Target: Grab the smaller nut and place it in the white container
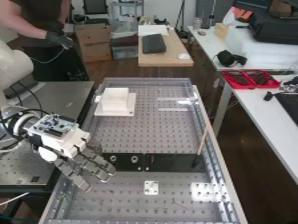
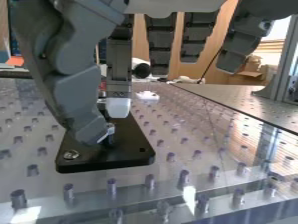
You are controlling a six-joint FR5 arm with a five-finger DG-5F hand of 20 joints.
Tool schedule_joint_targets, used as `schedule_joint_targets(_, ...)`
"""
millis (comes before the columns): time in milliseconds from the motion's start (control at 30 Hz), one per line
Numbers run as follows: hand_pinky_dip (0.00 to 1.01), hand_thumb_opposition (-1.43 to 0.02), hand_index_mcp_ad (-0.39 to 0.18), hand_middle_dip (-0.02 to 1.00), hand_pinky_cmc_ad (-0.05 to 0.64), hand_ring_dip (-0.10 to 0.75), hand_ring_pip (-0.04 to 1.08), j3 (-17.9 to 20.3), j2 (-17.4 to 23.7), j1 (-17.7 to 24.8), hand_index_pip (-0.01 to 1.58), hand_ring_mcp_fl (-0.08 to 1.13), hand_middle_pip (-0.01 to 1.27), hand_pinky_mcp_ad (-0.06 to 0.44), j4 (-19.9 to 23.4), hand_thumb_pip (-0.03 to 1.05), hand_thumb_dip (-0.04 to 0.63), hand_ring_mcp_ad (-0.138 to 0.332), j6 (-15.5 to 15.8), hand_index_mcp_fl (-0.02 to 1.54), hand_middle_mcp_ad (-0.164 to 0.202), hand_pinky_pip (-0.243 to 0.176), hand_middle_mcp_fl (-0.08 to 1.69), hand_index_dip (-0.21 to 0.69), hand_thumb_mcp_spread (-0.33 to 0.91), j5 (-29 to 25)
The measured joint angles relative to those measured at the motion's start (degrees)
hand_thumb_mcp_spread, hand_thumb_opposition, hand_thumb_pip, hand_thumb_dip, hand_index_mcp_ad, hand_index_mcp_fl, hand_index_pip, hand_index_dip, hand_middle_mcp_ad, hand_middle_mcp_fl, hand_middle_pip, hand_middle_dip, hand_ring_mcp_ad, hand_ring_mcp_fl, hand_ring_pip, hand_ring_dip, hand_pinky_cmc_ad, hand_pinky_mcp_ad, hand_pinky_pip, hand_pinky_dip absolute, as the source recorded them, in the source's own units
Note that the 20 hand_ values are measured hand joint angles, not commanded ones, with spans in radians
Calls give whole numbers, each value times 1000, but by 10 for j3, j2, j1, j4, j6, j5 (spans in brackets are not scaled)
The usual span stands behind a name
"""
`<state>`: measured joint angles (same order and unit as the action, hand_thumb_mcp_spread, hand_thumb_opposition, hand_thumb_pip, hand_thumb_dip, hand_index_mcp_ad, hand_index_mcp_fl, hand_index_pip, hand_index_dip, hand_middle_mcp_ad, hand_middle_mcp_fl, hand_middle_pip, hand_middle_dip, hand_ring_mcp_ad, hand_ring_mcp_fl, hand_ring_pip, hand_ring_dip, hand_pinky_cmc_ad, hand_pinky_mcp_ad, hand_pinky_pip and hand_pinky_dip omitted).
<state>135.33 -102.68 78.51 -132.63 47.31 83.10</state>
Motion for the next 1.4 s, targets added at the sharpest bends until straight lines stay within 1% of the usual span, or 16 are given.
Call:
schedule_joint_targets(200,138,-845,-138,237,328,87,103,0,0,-1,1419,0,129,265,-2,625,251,115,2,84,73,-24,117,398,449,0)
schedule_joint_targets(700,134,-845,-138,236,328,87,103,-5,0,-2,1415,0,129,265,-12,625,251,117,17,105,73,-28,120,393,449,1)
schedule_joint_targets(800,138,-845,-138,236,328,87,106,-6,-1,-2,1412,0,129,265,-13,625,251,117,19,106,73,-12,120,393,449,2)
schedule_joint_targets(967,138,-845,-138,236,335,87,103,-7,-3,0,1412,0,133,265,-13,625,251,117,21,108,73,-12,120,393,449,3)
schedule_joint_targets(1167,138,-845,-138,236,328,87,103,-9,-4,0,1403,0,129,265,-16,625,251,117,26,103,73,-12,117,393,449,4)
schedule_joint_targets(1200,138,-845,-138,236,316,87,106,-9,-5,0,1396,0,129,265,-16,625,251,117,27,108,73,-12,120,396,449,5)
schedule_joint_targets(1400,138,-845,-138,239,316,89,106,-12,-5,-2,1395,0,133,265,-18,625,251,117,29,108,73,-12,120,396,449,6)
